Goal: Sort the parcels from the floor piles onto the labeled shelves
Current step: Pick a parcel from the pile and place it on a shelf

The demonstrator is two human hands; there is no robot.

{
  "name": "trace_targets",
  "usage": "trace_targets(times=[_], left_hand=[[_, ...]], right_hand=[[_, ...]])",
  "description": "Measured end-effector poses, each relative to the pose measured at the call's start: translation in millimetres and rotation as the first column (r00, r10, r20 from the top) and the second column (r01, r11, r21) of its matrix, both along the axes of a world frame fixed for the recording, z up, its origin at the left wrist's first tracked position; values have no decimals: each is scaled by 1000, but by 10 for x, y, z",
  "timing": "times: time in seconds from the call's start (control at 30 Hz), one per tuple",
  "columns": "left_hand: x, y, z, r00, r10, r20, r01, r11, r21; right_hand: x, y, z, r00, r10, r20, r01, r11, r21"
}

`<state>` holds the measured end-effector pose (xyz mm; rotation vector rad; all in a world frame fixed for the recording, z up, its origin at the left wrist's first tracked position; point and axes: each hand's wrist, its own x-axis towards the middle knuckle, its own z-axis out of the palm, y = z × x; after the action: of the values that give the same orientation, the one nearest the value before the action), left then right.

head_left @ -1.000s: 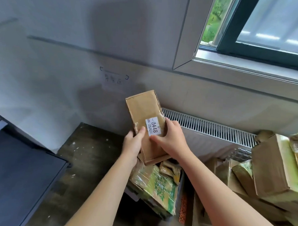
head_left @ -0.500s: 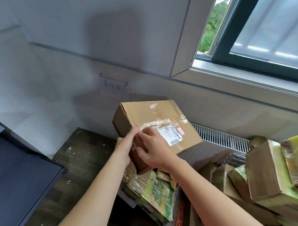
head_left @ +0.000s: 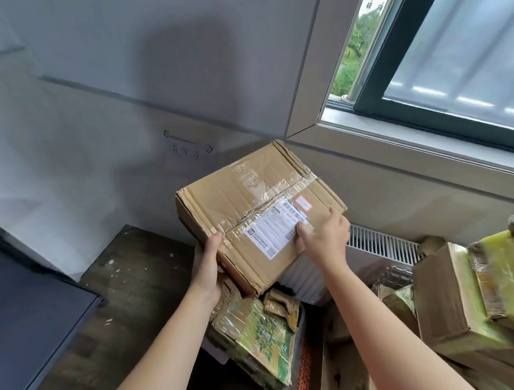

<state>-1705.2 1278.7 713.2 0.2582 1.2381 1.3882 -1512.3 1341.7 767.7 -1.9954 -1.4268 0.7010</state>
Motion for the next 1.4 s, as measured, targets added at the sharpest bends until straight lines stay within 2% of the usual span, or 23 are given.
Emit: trace_targets(times=[0.1,0.2,0.27,0.33,0.4,0.53,0.6,0.7,0.8,0.87,0.97,1.03,1.1,1.2,1.4], left_hand=[[28,-51,-7,999,-32,10,32,999,38],[36,-79,-61,998,-51,25,50,997,50],[50,-87,-81,997,-67,40,65,996,56],[64,-89,-96,993,-76,92,69,995,69],[63,-104,-50,988,-96,121,86,993,83],[5,-103,56,989,-138,56,136,990,41],[-10,-72,85,997,-80,14,80,997,9],[-83,-6,108,977,30,-211,-37,999,-29],[-175,8,262,894,-2,-448,-34,997,-73],[-234,15,311,798,-40,-601,-26,995,-100],[-271,37,345,652,-152,-743,69,987,-142],[-290,50,345,580,-236,-780,113,971,-210],[-286,64,392,549,-285,-785,144,958,-247],[-271,91,527,576,-281,-768,174,960,-221],[-297,75,665,592,-216,-776,105,976,-191]], right_hand=[[67,56,-6,976,-108,-190,109,994,-3],[94,110,-24,901,-233,-365,196,971,-136],[87,120,-33,841,-248,-481,152,961,-229],[71,98,-10,733,-261,-628,74,949,-308],[71,84,8,668,-252,-700,12,944,-329],[77,89,57,672,-192,-715,-9,963,-268],[81,113,69,670,-191,-717,26,972,-234],[87,133,117,683,-151,-714,36,984,-173],[133,137,169,734,-93,-672,2,991,-134],[170,143,193,761,-56,-646,-19,994,-108],[215,149,200,809,42,-587,-106,991,-75],[228,148,208,823,115,-556,-174,983,-54],[238,148,223,823,179,-540,-233,972,-33],[226,133,248,795,244,-556,-307,951,-22],[170,100,319,767,312,-560,-353,935,38]])
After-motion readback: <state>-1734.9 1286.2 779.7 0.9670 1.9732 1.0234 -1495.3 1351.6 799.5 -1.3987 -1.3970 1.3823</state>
